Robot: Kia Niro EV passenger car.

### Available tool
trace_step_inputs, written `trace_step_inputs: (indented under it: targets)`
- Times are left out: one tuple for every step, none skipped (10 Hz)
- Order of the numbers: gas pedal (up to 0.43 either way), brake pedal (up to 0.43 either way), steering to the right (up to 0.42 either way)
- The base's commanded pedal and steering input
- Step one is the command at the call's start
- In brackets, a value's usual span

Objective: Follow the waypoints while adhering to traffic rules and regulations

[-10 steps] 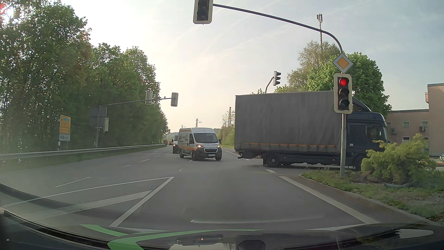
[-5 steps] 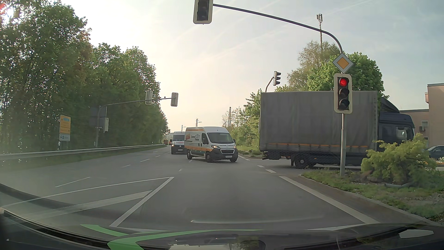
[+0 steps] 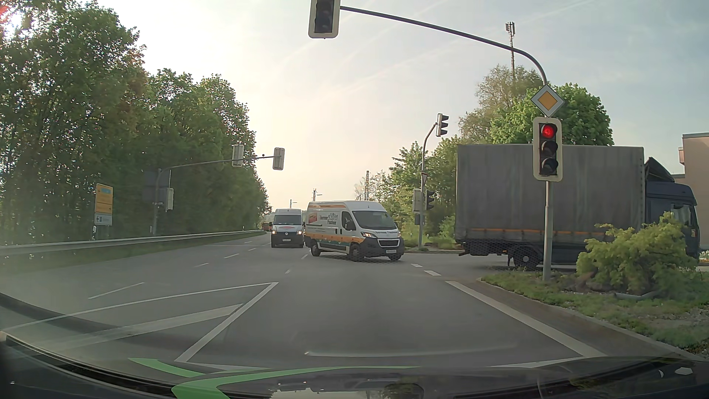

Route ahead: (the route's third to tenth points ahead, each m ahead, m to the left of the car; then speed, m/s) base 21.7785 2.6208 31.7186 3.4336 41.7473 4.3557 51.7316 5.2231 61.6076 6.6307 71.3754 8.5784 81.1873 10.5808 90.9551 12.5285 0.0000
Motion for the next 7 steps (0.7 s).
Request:
trace_step_inputs:
  targets:
    - [0.0,0.244,0.002]
    - [0.0,0.244,0.002]
    - [0.0,0.25,0.002]
    - [0.0,0.244,0.002]
    - [0.0,0.25,0.002]
    - [0.0,0.244,0.002]
    - [0.0,0.244,0.002]
